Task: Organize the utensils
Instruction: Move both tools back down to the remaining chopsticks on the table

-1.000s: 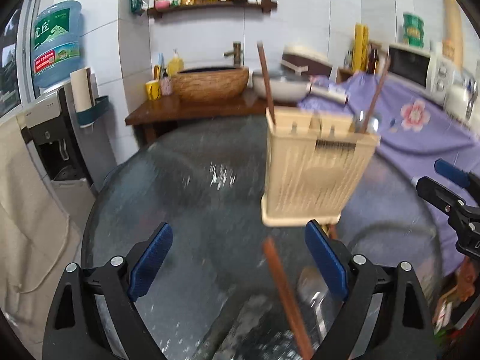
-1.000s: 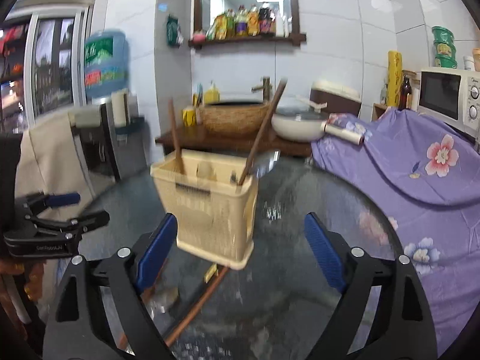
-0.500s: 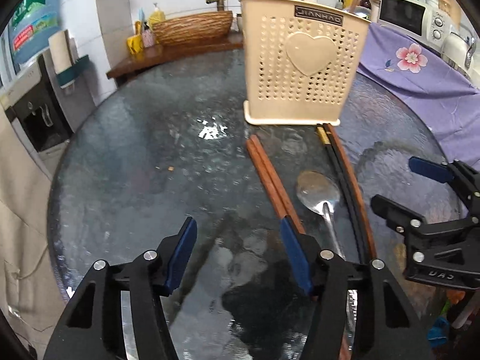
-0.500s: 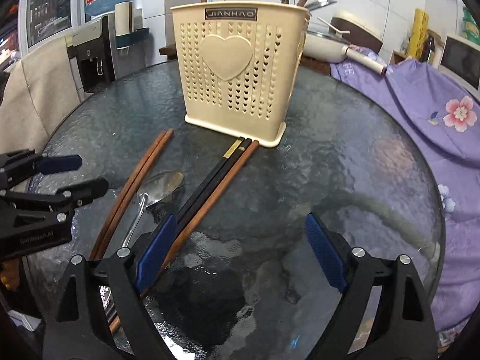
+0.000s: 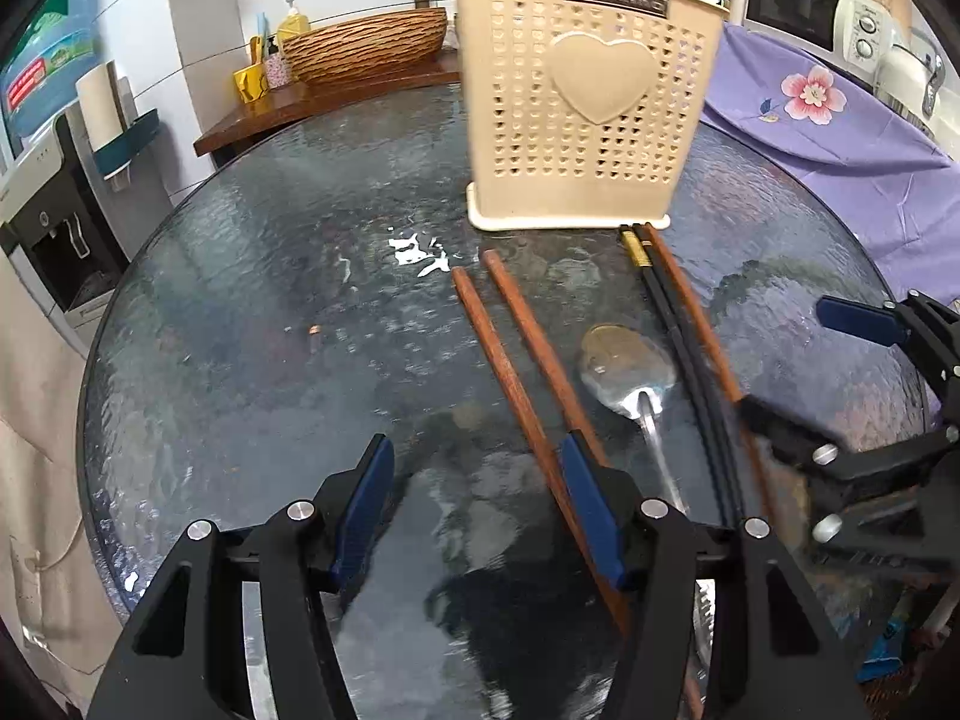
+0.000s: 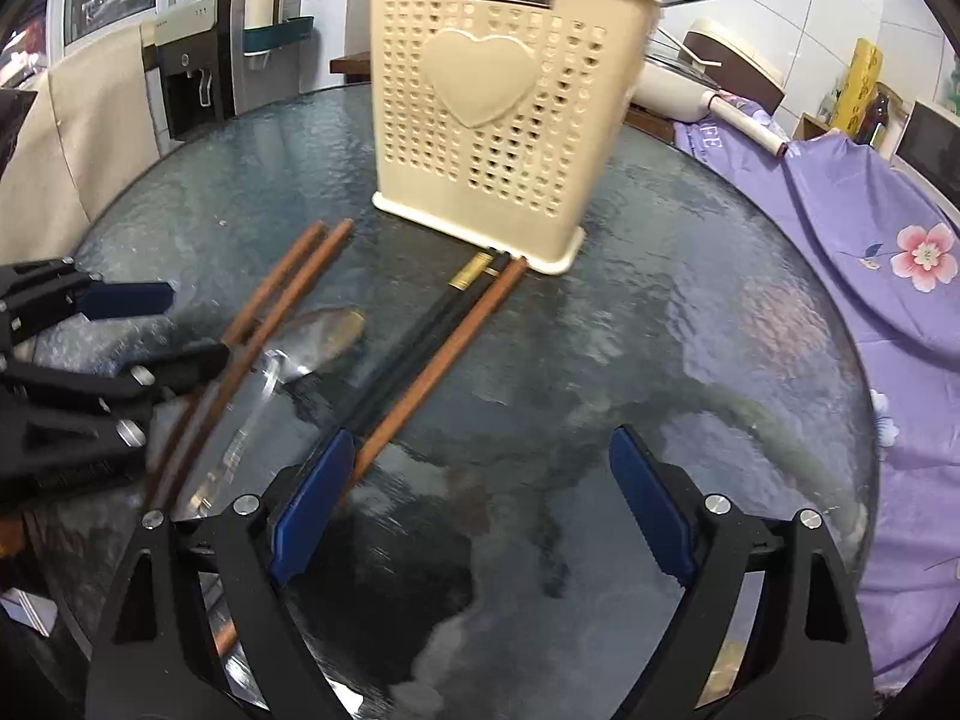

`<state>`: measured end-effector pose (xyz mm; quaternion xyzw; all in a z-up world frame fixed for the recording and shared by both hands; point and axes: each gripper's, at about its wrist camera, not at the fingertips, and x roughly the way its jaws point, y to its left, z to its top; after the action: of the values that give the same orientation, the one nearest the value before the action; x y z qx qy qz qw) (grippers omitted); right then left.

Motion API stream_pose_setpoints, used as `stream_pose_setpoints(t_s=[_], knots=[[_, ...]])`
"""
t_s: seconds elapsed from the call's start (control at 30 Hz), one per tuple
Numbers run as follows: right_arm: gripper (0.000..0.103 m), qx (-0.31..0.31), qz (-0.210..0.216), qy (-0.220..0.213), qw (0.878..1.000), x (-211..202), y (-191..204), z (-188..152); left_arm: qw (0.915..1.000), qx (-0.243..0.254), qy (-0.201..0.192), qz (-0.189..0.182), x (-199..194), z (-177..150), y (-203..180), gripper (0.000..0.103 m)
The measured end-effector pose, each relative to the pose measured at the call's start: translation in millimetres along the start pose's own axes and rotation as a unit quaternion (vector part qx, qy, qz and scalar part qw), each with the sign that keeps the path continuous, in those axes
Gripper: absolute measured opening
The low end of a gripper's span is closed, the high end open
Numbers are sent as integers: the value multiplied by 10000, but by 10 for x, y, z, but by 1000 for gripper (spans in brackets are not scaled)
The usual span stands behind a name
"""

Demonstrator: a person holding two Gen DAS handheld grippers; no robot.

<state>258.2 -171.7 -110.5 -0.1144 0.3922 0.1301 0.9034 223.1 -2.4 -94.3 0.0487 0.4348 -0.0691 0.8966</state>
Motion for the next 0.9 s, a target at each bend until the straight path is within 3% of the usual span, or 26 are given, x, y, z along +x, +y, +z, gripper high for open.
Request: stream_pose_setpoints(t_s=[0.13, 0.27, 0.37, 0.47, 0.6, 0.77, 0.9], knots=[[86, 288, -201, 115, 9993, -24, -258, -83, 9997, -170, 32, 149, -49, -31, 199, 57], [86, 972, 283, -8, 9949, -59, -455, -61, 9986, -527, 17, 12, -49, 9, 334, 57], [86, 1148, 437, -17, 9924, -18, -437, 27, 9979, -643, -38, 10, -56, 75, 336, 57], [79, 1111, 371, -63, 9931, 39, -334, 149, 9966, -825, -29, -58, -30, 154, 349, 57], [69, 1405, 359, 66, 9894, 187, -283, 256, 9940, -1025, 9, 373, 53, 255, 390, 57], [54, 1535, 91, 141, 9880, 316, -234, 368, 9927, -1125, -16, 425, 115, 323, 374, 57], [48, 1566, 116, 200, 9874, 381, -180, 421, 9915, -1238, 87, 388, 215, 332, 338, 49]])
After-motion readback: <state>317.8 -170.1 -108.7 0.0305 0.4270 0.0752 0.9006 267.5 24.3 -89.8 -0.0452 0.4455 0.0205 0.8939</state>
